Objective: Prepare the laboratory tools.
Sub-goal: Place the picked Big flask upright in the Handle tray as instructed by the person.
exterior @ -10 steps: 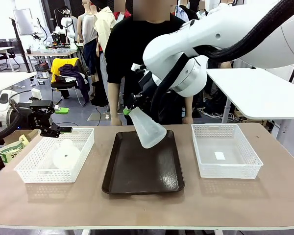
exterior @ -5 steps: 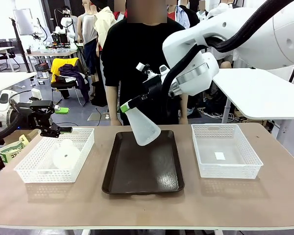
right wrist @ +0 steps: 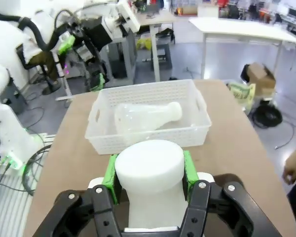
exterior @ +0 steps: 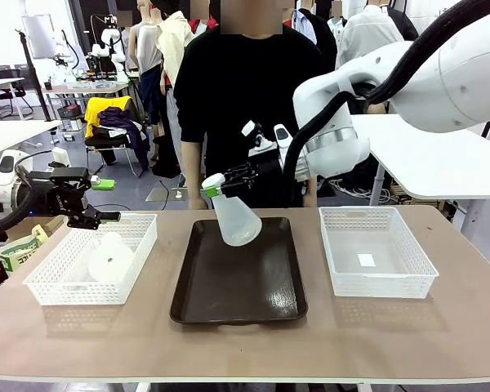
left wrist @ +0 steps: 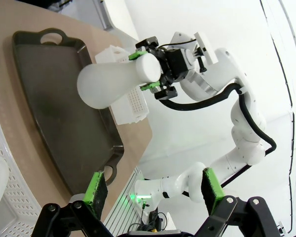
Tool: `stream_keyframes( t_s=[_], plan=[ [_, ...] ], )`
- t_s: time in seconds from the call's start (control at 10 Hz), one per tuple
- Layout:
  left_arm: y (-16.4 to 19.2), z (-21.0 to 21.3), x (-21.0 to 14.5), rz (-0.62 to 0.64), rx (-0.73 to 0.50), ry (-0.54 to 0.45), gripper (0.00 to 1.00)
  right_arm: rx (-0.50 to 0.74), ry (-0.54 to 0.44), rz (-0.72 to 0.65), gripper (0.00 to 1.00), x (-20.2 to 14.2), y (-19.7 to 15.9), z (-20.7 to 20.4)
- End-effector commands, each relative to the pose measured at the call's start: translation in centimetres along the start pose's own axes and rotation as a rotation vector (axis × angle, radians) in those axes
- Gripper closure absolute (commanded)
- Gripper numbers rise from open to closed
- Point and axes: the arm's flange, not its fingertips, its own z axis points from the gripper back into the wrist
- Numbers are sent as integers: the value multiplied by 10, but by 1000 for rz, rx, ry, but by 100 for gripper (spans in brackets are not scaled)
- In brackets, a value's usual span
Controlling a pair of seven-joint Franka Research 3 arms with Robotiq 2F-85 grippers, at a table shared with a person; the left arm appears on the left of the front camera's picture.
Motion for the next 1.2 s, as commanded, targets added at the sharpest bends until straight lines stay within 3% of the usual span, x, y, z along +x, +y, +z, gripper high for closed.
stream_keyframes(
  t_s=[0.0,0.7,1.1],
  plan=[
    [-2,2,0,-5,-1,2,0,-70,-76,44,100,-14,3,-11],
    [-2,2,0,-5,-1,2,0,-103,-281,-26,100,-49,-21,-14],
    [-2,2,0,-5,-1,2,0,-123,-296,-76,100,-67,-33,-6]
  ],
)
